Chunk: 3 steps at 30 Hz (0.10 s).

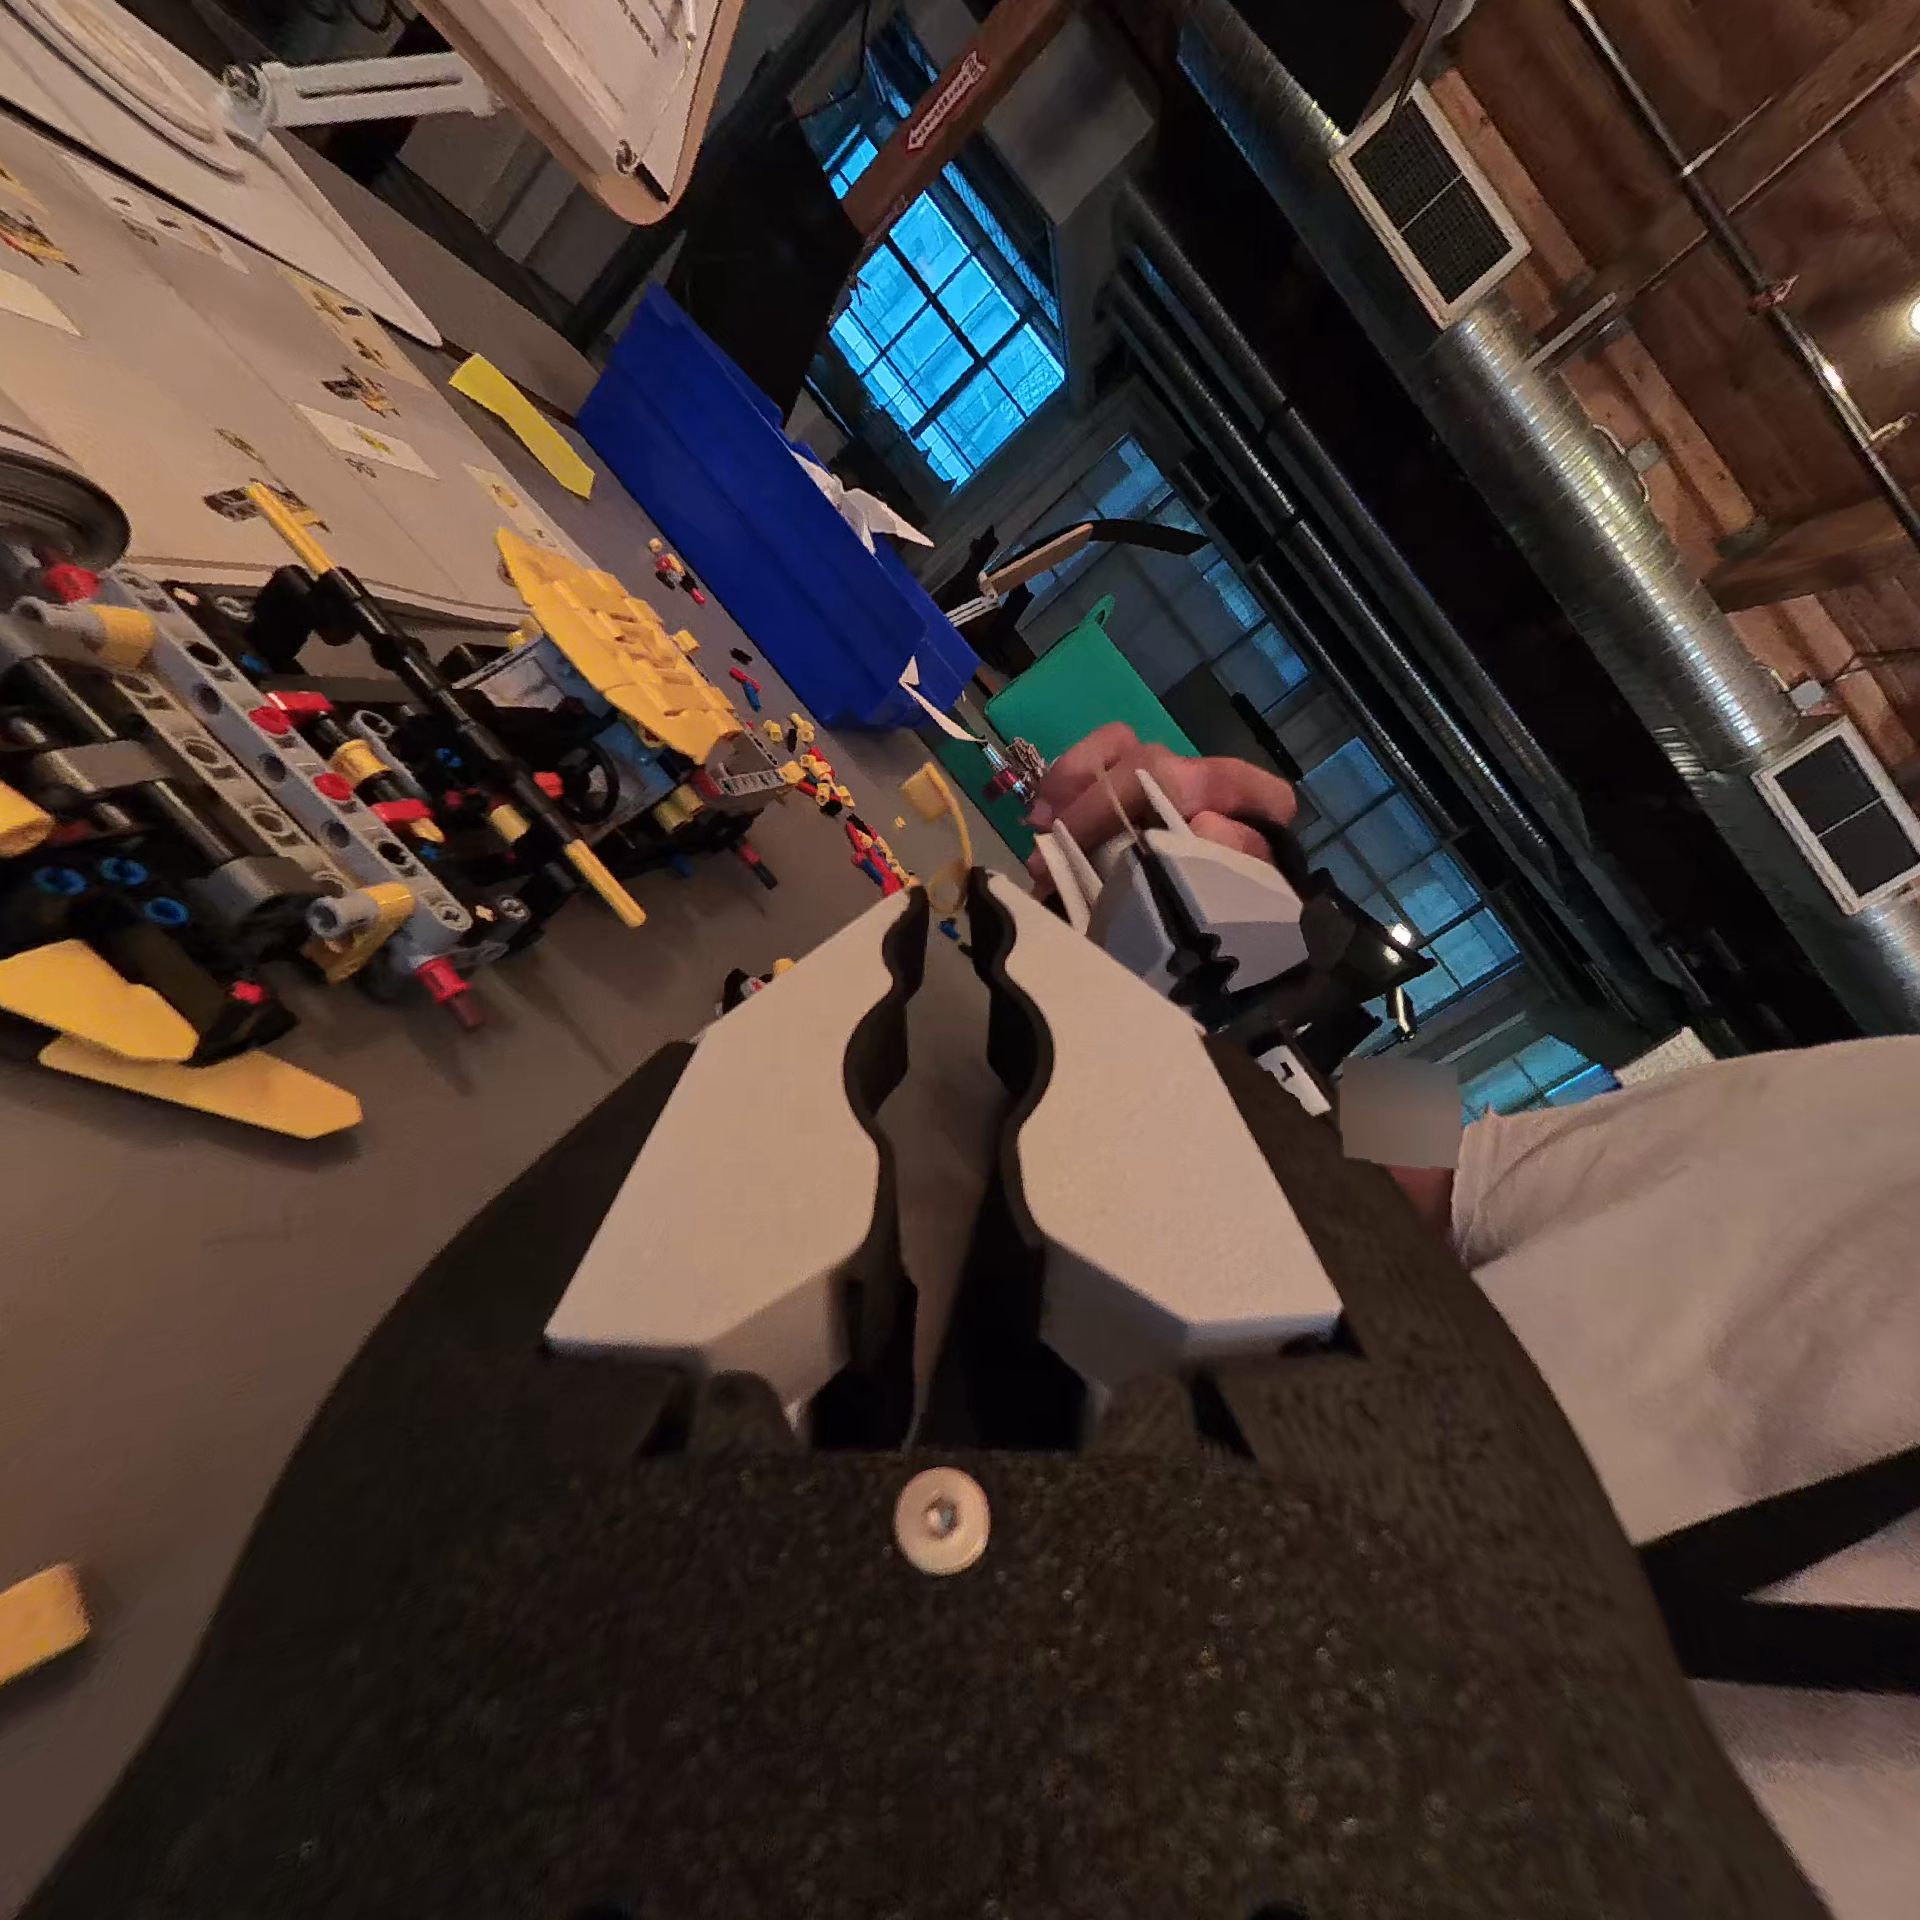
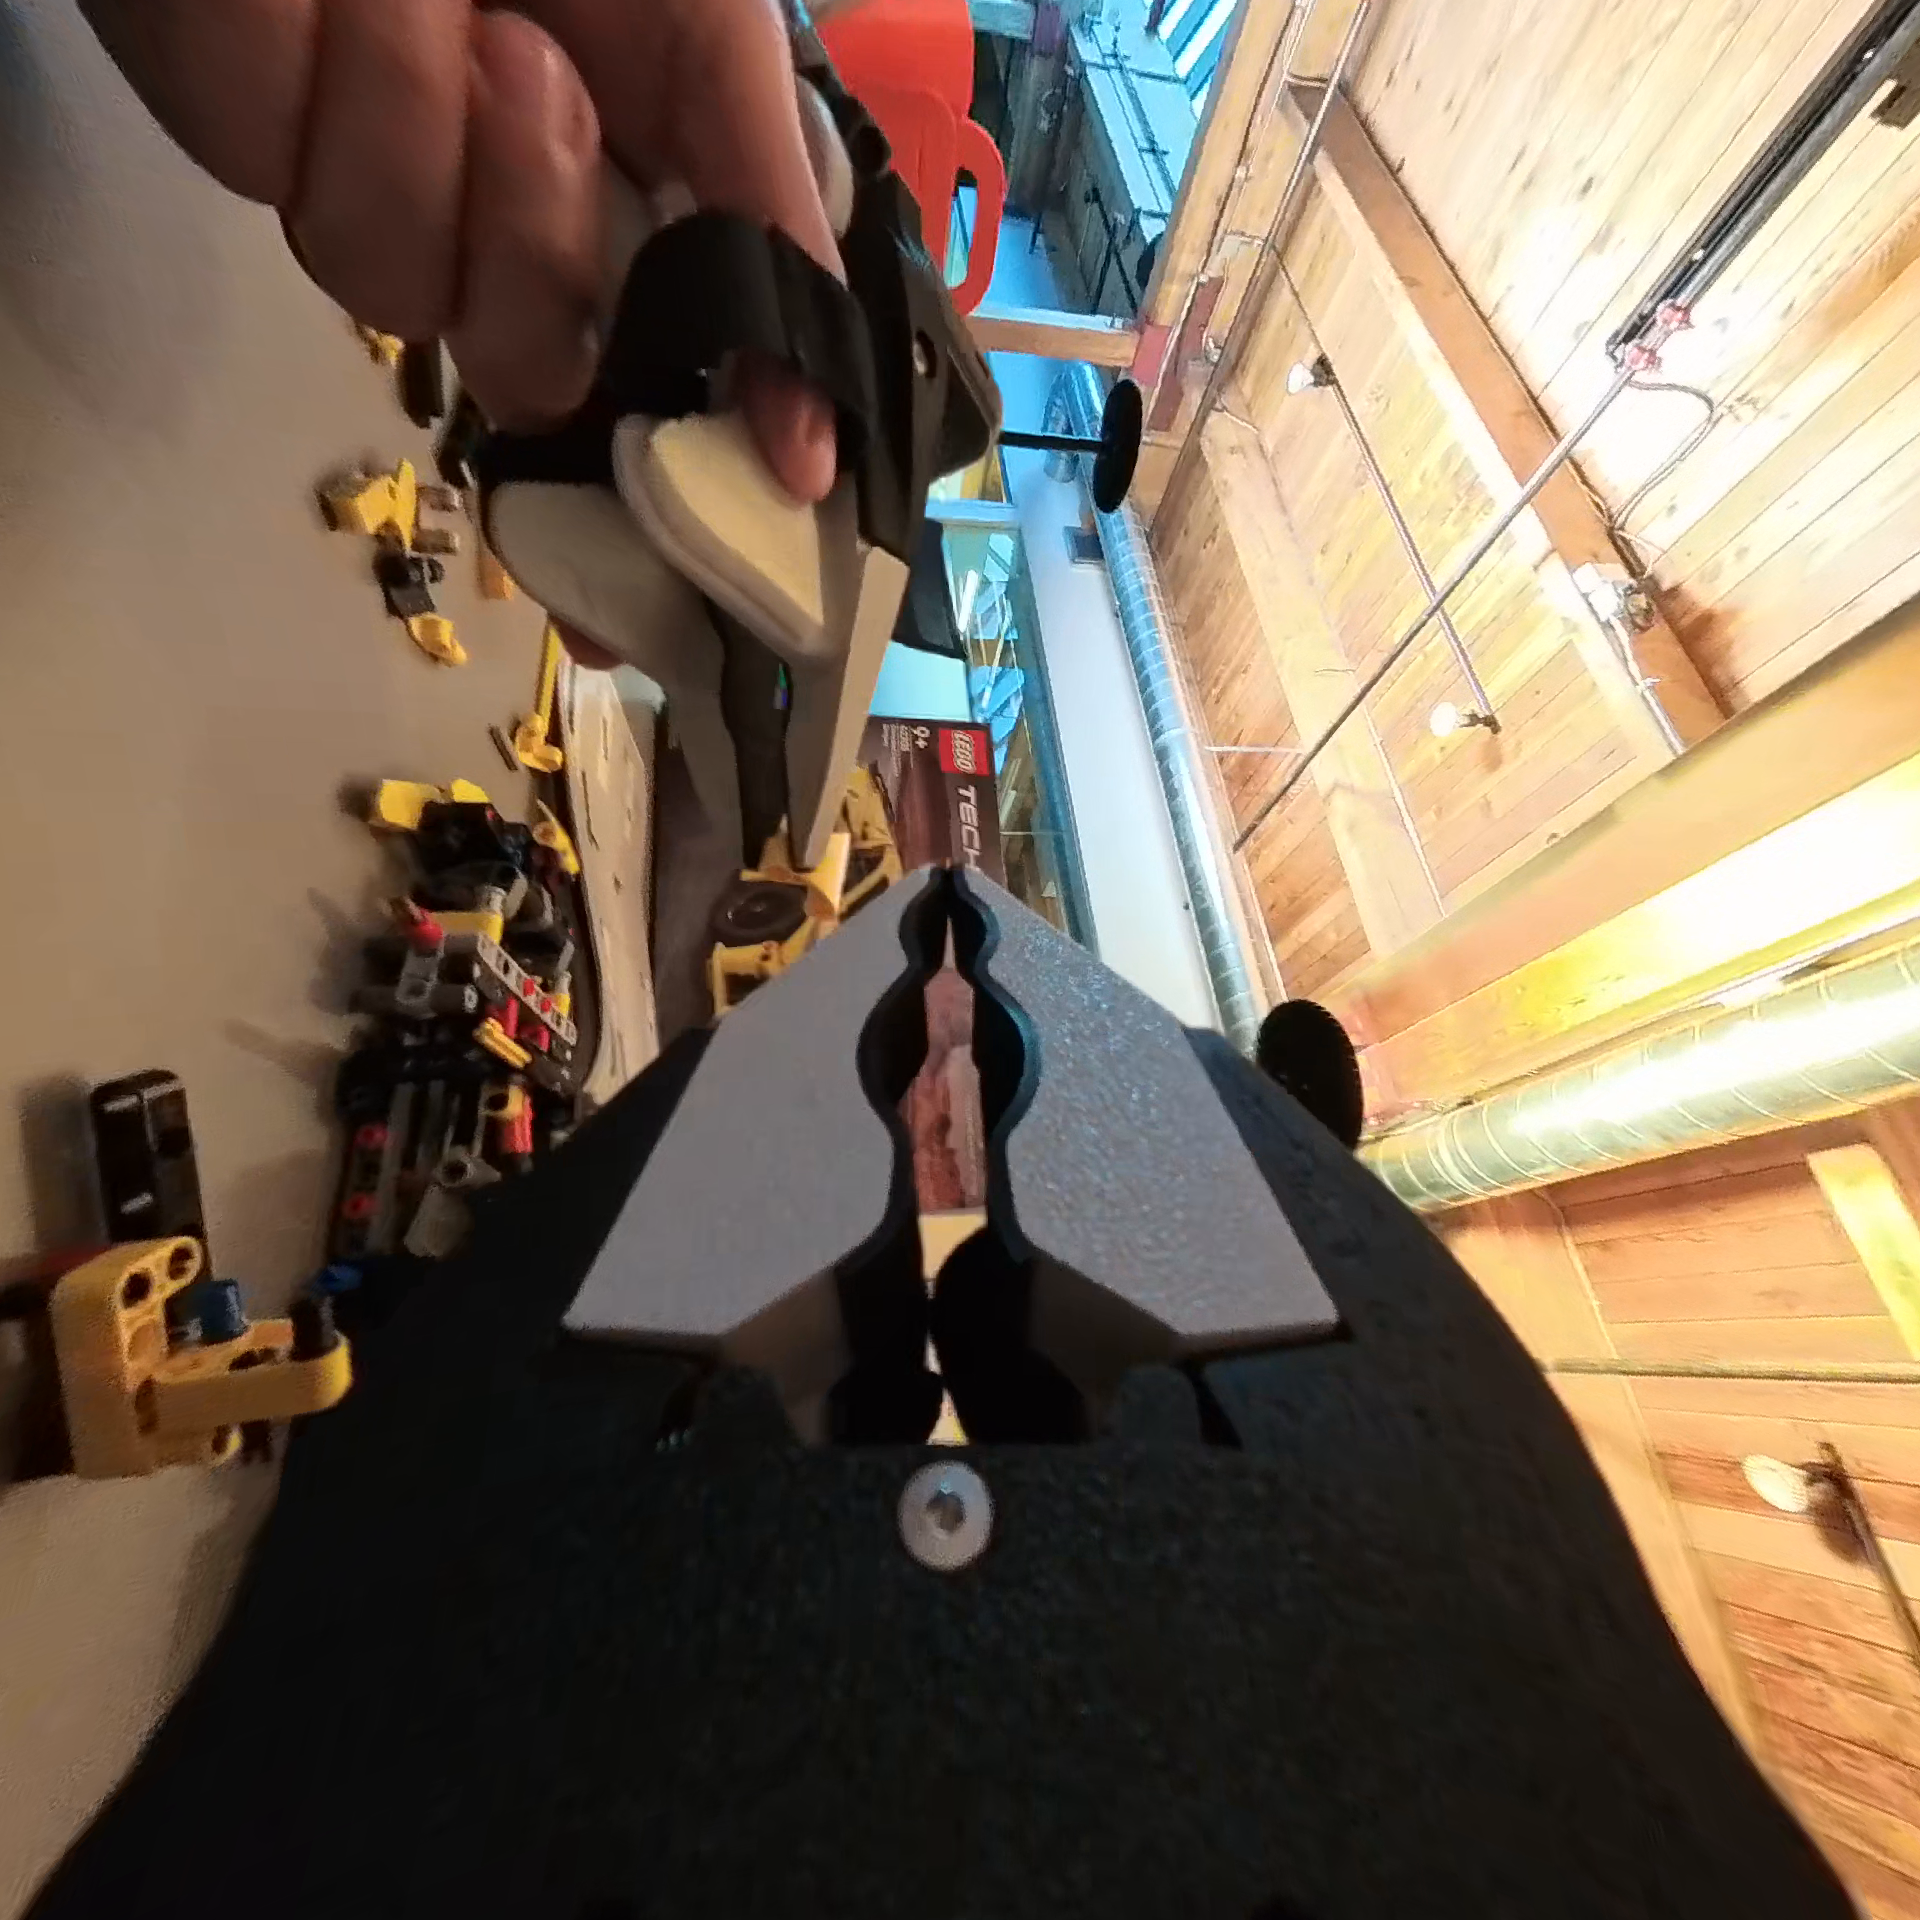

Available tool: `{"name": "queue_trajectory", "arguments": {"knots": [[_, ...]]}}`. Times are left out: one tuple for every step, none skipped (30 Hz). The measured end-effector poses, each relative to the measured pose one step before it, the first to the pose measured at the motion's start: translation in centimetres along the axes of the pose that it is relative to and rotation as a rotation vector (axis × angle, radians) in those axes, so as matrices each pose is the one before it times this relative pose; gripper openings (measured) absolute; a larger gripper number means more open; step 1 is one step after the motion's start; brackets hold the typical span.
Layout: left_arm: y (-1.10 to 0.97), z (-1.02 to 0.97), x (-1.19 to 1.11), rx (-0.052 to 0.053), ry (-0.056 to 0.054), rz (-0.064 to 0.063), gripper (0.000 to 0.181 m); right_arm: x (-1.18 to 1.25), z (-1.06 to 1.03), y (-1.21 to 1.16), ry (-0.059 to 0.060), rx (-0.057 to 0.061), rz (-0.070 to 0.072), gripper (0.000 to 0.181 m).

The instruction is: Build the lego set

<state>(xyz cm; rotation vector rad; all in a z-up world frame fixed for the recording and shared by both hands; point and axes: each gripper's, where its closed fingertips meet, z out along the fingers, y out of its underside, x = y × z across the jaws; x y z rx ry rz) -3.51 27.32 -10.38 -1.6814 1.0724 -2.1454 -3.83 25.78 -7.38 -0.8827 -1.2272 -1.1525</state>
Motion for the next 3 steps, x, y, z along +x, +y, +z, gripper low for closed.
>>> {"name": "queue_trajectory", "arguments": {"knots": [[0.182, 0.114, 0.094, -0.0098, -0.0023, 0.0147, 0.007, -0.008, -0.151, -0.02, 0.0048, 0.0013, -0.0001, 0.0], [0.139, 0.114, 0.081, -0.0071, -0.0073, 0.0209, 0.007, -0.235, -0.116, -0.057, -0.0074, 0.0075, 0.0122, 0.0], [0.123, 0.104, 0.141, -0.0065, -0.0051, 0.0251, 0.007, -0.251, -0.087, -0.03, -0.0089, 0.0029, 0.0016, 0.0]]}}
